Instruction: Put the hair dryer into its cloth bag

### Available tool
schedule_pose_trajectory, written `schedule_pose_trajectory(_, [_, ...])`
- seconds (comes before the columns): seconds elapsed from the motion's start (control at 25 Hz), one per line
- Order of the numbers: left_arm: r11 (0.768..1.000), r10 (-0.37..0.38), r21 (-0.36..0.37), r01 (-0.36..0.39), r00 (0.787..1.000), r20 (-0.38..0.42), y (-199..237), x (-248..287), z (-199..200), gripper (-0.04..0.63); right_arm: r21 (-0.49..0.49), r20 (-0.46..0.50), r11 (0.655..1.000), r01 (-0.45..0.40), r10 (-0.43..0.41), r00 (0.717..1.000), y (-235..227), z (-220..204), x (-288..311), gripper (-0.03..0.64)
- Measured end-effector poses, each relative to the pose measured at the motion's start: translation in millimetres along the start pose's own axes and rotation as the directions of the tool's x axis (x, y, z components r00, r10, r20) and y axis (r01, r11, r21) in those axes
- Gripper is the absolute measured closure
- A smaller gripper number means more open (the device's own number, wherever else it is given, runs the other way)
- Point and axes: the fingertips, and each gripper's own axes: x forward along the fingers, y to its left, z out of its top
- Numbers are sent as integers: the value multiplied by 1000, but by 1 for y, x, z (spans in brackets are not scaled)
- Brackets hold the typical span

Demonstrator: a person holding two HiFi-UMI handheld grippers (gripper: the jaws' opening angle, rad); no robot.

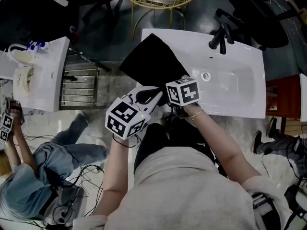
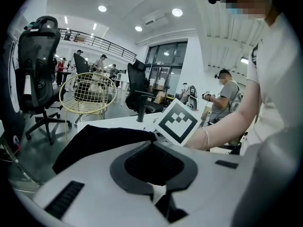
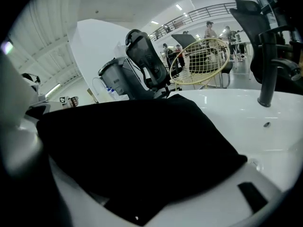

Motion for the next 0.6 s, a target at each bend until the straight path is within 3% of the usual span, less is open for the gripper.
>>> schedule_pose_trajectory(0.2, [1000, 12, -8, -12, 1000, -22, 3, -1, -9, 583, 35, 3, 997, -71, 71, 997, 10, -8, 0, 392])
schedule_pose_trajectory(0.36, [999, 27, -17, -27, 999, -30, 12, -4, -11, 583, 39, -20, 996, -82, 82, 996, 15, -5, -3, 336])
schedule_pose_trajectory(0.6, [998, 66, 17, -65, 997, -41, -3, 7, -13, 583, 44, 1, 990, -137, 137, 991, 12, -17, -29, 331])
